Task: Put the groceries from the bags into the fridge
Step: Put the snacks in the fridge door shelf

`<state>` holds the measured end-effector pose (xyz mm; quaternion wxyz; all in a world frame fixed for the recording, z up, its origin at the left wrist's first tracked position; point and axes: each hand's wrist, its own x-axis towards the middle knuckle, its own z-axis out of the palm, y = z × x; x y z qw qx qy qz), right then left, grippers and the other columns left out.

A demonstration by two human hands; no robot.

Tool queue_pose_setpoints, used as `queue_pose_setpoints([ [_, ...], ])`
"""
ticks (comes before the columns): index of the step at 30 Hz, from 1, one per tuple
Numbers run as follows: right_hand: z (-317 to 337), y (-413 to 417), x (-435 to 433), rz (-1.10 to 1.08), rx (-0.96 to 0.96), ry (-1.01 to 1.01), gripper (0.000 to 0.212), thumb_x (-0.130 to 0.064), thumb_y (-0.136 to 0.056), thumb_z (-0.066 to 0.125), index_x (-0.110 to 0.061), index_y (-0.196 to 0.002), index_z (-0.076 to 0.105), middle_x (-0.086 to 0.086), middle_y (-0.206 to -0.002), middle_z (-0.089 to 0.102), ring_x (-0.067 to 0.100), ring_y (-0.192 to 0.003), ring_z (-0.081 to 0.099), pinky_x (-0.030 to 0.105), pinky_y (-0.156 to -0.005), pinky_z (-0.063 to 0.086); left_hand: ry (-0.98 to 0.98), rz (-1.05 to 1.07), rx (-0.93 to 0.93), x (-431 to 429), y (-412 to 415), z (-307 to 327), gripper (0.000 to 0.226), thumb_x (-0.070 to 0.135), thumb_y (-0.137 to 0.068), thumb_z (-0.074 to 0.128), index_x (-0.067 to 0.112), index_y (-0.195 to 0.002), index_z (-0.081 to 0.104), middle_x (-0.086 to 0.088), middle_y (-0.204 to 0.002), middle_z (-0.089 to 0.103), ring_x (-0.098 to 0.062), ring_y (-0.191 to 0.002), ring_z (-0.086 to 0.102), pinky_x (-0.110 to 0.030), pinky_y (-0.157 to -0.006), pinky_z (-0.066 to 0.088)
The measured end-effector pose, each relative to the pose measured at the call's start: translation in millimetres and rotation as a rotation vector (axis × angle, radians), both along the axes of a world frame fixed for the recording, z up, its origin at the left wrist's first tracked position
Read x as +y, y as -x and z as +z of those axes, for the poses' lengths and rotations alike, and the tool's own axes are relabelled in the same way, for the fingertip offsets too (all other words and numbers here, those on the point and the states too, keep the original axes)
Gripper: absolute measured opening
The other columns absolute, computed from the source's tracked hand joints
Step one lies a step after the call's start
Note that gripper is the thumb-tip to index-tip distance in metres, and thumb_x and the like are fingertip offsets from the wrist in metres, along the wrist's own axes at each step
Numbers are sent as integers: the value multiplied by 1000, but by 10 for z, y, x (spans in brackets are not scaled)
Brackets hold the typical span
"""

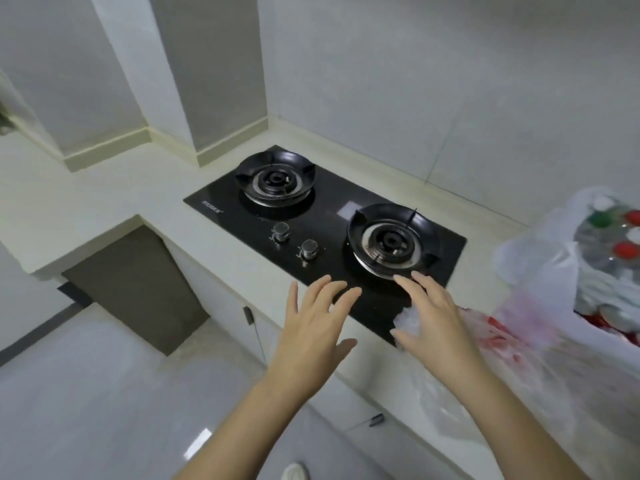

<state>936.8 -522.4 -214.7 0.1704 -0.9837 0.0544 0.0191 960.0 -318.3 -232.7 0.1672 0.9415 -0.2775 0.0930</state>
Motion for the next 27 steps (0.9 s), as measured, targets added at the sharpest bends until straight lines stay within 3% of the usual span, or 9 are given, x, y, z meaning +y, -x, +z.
queue_pose_setpoints([
  [6, -344, 252, -825, -166, 17, -157, 52, -15, -77, 76, -27, -125, 59, -10, -129, 53, 16, -119, 53, 29, -91, 44, 105, -254, 115, -711, 15, -258, 46, 27, -73, 79, 22, -115, 62, 5, -116, 60, -17, -106, 57, -34, -84, 52],
  [9, -483, 327, -1174, -176, 47, -218, 35, -14, -79, 76, -32, -106, 65, -14, -113, 63, 10, -100, 62, 34, -86, 50, 153, -335, 150, -1050, 47, -371, 33, 20, -75, 75, 17, -107, 65, 2, -103, 64, -18, -91, 60, -31, -73, 53],
  [12, -638, 342, -1407, -182, 172, -250, 40, -10, -79, 73, -45, -91, 58, -14, -102, 67, 4, -88, 64, 35, -82, 53, 172, -343, 212, -1385, 103, -470, 24, 16, -75, 70, 16, -99, 67, 2, -90, 65, -18, -82, 62, -26, -62, 52],
  [15, -927, 292, -1578, -175, 252, -288, 41, -11, -78, 68, -51, -82, 58, -17, -97, 68, 4, -86, 67, 39, -79, 56, 107, -308, 322, -1665, 137, -652, 24, 16, -79, 64, 14, -102, 68, -3, -90, 68, -22, -79, 65, -34, -63, 54],
  [18, -1076, 190, -1603, -147, 287, -283, 31, -16, -79, 67, -43, -93, 64, -16, -98, 68, 6, -88, 67, 35, -77, 55, 19, -268, 372, -1809, 159, -809, 31, 15, -72, 72, 17, -102, 69, -2, -84, 68, -22, -69, 64, -30, -59, 54],
  [21, -1167, 83, -1625, -138, 289, -274, 28, -23, -82, 71, -35, -106, 66, -14, -101, 69, 9, -87, 66, 34, -77, 54, -92, -177, 435, -1846, 190, -965, 37, 26, -87, 63, 22, -124, 60, -1, -110, 63, -23, -96, 60, -32, -80, 45],
  [23, -1244, 24, -1645, -126, 292, -293, 33, -22, -81, 72, -33, -111, 65, -12, -106, 69, 11, -88, 66, 37, -79, 55, -152, -143, 446, -1860, 215, -1096, 45, 36, -88, 60, 26, -131, 52, 2, -117, 59, -22, -105, 55, -33, -85, 42],
  [25, -1313, -23, -1649, -95, 304, -261, 38, -22, -81, 70, -30, -118, 62, -9, -114, 65, 13, -95, 64, 33, -81, 53, -181, -109, 453, -1918, 234, -1178, 49, 42, -81, 64, 27, -127, 54, 3, -110, 60, -22, -101, 55, -34, -82, 44],
  [27, -1373, -71, -1645, -63, 305, -199, 43, -28, -83, 70, -27, -124, 59, -5, -121, 60, 17, -104, 60, 28, -82, 47, -196, -78, 437, -1987, 270, -1237, 45, 48, -67, 71, 28, -107, 62, 3, -95, 61, -22, -88, 59, -35, -72, 46],
])
